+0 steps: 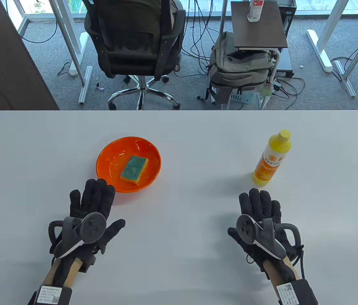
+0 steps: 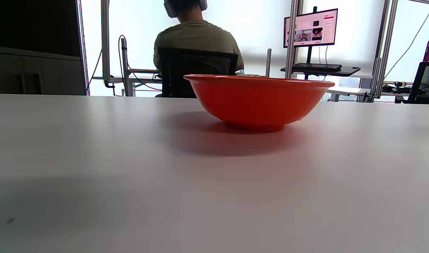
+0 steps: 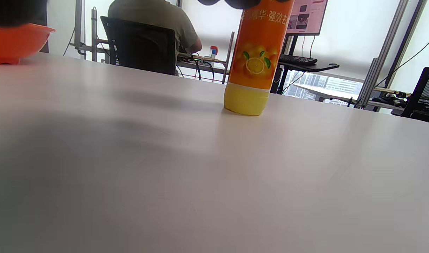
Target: Squeeze dish soap on sponge and spread
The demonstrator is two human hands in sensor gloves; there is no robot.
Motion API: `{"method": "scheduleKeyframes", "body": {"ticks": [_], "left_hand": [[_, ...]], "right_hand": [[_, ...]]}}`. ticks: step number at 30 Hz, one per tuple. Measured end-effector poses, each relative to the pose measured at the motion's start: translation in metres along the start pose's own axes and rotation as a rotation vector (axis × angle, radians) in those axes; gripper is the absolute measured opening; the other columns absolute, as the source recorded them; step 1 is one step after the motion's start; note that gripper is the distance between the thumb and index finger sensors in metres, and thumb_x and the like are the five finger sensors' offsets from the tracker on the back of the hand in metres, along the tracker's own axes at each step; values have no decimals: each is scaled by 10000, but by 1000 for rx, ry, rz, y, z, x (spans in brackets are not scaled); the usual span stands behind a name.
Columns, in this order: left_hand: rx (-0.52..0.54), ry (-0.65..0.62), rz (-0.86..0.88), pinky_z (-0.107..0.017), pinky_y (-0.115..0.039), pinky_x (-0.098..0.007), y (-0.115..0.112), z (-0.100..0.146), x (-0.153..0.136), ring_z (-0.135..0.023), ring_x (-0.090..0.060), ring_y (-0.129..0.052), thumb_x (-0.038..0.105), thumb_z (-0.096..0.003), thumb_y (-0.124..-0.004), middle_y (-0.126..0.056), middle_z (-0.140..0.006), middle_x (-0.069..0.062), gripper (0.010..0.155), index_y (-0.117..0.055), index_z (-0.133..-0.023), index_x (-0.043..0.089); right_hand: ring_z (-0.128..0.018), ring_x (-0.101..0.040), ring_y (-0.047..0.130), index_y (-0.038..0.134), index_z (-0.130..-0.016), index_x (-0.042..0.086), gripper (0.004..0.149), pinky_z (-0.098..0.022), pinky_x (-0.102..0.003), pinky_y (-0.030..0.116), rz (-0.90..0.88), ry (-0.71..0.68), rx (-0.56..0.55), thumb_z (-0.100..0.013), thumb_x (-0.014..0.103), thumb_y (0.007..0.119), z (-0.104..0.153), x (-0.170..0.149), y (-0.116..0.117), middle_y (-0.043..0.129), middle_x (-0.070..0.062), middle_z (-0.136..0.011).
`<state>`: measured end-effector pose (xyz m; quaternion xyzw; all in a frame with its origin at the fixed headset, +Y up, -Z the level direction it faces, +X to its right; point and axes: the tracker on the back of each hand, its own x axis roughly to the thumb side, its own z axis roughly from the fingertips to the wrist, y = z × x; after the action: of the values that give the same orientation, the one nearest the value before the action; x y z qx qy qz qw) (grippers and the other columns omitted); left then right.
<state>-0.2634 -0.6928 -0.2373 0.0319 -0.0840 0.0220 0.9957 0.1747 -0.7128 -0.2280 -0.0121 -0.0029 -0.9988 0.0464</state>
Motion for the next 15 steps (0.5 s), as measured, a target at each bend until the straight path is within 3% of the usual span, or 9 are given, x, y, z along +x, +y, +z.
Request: {"method": "scheduleKeyframes", "body": {"ticks": [15], "left_hand": [[35, 42, 57, -876, -257, -562, -1, -4, -1, -1210, -213, -204, 736, -347, -602, -180, -1220, 77, 906, -210, -1082, 380]], "right_hand": [[-1107, -359, 326, 227, -1067, 313, 1003, -805, -554, 363, -1, 2, -6, -292, 735, 704, 1, 0, 0, 220, -29, -1179]]}}
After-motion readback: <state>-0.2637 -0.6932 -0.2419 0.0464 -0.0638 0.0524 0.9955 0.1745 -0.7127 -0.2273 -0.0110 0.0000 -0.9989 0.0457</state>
